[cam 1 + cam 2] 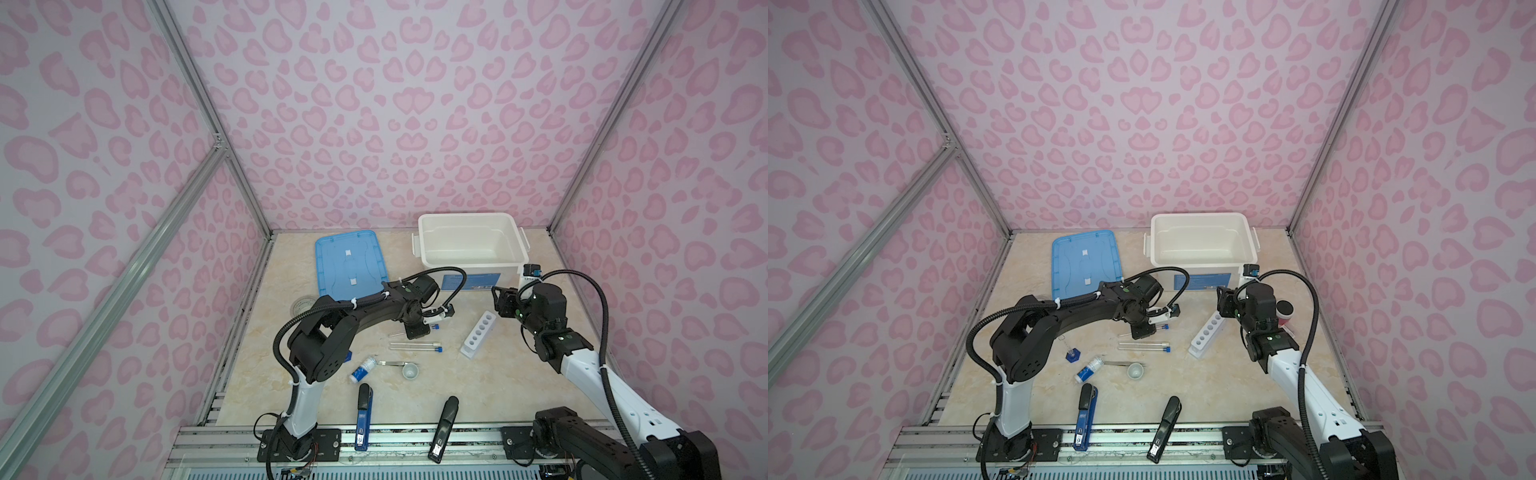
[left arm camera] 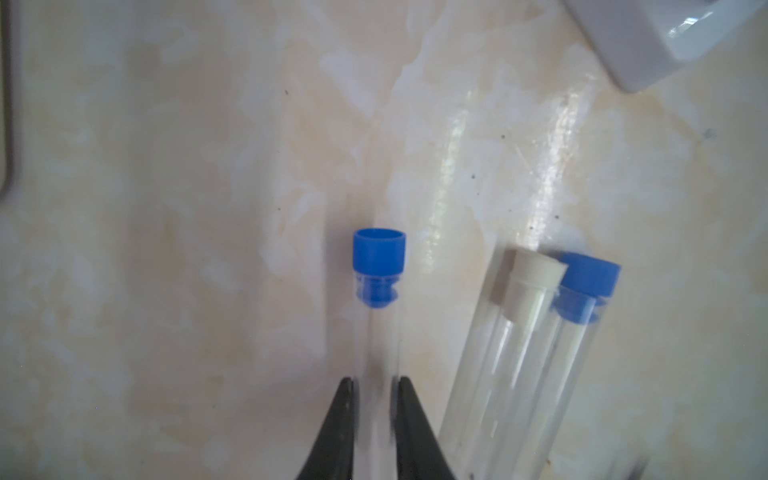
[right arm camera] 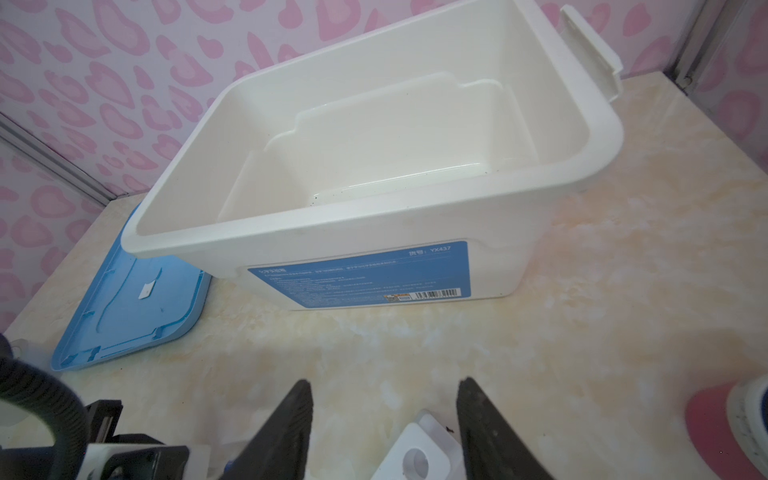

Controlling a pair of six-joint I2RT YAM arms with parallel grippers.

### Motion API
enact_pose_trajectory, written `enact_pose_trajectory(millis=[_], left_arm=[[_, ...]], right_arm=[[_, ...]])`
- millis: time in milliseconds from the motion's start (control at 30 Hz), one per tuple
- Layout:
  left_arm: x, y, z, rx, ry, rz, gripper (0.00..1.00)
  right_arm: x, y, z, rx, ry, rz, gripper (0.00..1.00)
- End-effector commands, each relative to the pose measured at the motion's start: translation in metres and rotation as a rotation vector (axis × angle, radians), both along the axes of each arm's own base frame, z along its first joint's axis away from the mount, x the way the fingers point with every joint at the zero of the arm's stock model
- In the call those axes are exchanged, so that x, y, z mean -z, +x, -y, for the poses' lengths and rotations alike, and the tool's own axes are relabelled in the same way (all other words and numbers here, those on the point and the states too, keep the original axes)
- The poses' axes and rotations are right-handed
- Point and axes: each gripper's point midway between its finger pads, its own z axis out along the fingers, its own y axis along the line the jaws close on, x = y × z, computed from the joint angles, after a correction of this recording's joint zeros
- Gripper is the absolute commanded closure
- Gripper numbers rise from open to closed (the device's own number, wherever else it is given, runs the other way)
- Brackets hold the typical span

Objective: Organize the chemistry lab equipment
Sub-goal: 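Lift the tube with the left gripper while the right gripper moves to meet it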

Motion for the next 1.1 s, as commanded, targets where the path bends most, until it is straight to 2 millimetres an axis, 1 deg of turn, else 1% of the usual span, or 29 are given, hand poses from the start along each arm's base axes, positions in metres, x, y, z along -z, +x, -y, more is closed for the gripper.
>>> enact_pose_trajectory(millis=[0,133,233,367,433,500,533,600,667,833,933,1067], left_arm=[[-0.035,0.003,0.015,-0.005,-0.119,0.028,0.91],[-0.069,0.004,0.029,-0.026,-0.265,0.018,0.91],[-0.088,0.000,0.037,-0.025,-0.355,0.007,0.91],[-0.119,-0.004,0.040,-0.024,-0.492,-0.021,0.90],[-0.135,-0.008,0.041,-0.019,-0.560,-0.036,0.90],[-0.154,-0.011,0.043,-0.001,-0.626,-0.051,0.90],[-0.151,-0.017,0.040,0.003,-0.634,-0.080,0.90],[-0.161,-0.022,0.040,0.020,-0.672,-0.098,0.89],[-0.167,-0.023,0.039,0.026,-0.700,-0.099,0.89],[-0.179,-0.025,0.039,0.050,-0.752,-0.133,0.89],[-0.190,-0.029,0.041,0.067,-0.789,-0.144,0.89],[-0.203,-0.033,0.043,0.089,-0.819,-0.144,0.89]], right_arm=[[0.002,-0.004,-0.007,-0.030,0.036,-0.023,0.43],[0.000,-0.008,-0.008,-0.051,0.060,-0.031,0.43],[-0.009,-0.011,-0.009,-0.070,0.068,-0.034,0.43],[-0.035,-0.023,-0.019,-0.149,0.094,0.019,0.41],[-0.051,-0.033,-0.033,-0.246,0.121,0.066,0.38],[-0.064,-0.043,-0.044,-0.320,0.153,0.101,0.37],[-0.068,-0.047,-0.048,-0.346,0.164,0.108,0.37],[-0.072,-0.053,-0.055,-0.391,0.182,0.106,0.37],[-0.072,-0.058,-0.062,-0.434,0.193,0.096,0.37],[-0.093,-0.074,-0.088,-0.554,0.216,0.156,0.37],[-0.093,-0.077,-0.098,-0.588,0.212,0.151,0.37],[-0.091,-0.076,-0.112,-0.623,0.216,0.138,0.39]])
